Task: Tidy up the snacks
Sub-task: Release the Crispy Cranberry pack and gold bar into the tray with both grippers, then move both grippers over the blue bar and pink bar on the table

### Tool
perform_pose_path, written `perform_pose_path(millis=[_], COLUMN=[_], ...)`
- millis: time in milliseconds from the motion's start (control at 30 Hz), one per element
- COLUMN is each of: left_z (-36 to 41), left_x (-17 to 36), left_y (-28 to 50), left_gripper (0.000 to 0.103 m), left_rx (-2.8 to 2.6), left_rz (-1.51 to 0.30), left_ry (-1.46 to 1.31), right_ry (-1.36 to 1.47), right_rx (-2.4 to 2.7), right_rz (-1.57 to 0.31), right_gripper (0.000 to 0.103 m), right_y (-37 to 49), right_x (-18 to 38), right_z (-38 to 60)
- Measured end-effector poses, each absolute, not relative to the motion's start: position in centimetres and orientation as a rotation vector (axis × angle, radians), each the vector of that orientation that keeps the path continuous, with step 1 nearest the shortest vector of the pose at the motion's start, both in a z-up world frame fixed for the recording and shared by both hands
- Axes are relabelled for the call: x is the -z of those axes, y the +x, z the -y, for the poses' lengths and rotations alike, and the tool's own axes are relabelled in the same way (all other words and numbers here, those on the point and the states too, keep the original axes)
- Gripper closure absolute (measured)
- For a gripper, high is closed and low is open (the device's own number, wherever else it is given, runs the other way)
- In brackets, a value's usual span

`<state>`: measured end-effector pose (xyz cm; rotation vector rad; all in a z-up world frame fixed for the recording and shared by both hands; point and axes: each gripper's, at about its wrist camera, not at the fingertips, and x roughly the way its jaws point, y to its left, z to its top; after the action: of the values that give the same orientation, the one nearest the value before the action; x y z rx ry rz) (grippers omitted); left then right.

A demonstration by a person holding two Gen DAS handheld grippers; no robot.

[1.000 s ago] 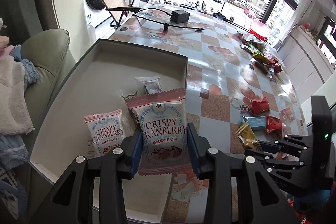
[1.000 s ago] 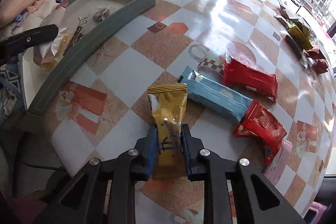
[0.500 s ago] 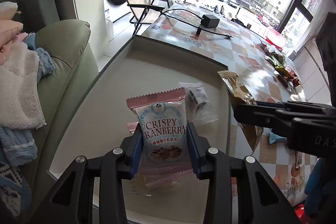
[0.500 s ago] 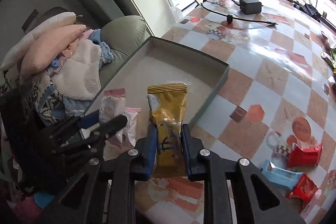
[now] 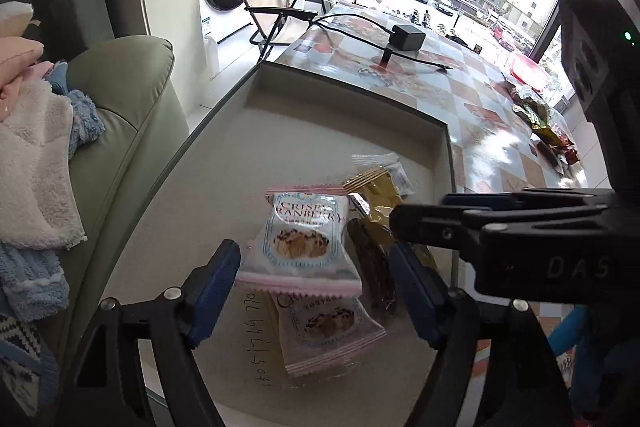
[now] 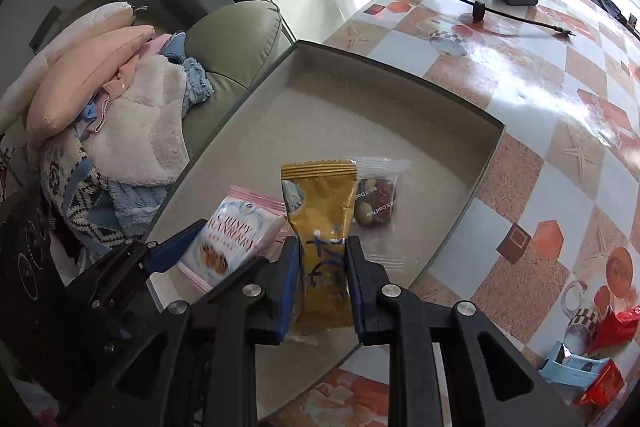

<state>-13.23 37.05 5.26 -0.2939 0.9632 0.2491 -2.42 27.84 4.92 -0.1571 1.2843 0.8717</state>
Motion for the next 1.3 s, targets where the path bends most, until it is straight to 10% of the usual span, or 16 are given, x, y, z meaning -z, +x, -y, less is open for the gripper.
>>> perform_pose_path(millis=[33,100,700,1300], left_z=[-36.9,-36.8,-30.6,-16.1], left_x=[-5.3,-5.5,-8.2,-6.0], left_y=[-13.3,-13.5,-14.0,-12.0], left_gripper=[0.023,0.022,0.022,0.020], left_rx=[-0.243,-0.233,-0.191,0.045], left_rz=[-0.962,-0.957,-0.937,-1.082], left_ry=[-0.292,-0.297,-0.188,0.048], right_ry=[-0.169,-0.163,-0.084,-0.043], right_rx=[-0.831,-0.785,-0.153,-0.345], right_rz=[-1.275,-1.239,-1.231,-1.117], right_gripper=[0.026,0.001,0.001,0.001], right_y=[-2.2,-1.8,6.7,-3.9], right_x=[-4.9,-5.2,-0.9,-3.8], right_z=[-27.5,-26.1,-5.4,3.1])
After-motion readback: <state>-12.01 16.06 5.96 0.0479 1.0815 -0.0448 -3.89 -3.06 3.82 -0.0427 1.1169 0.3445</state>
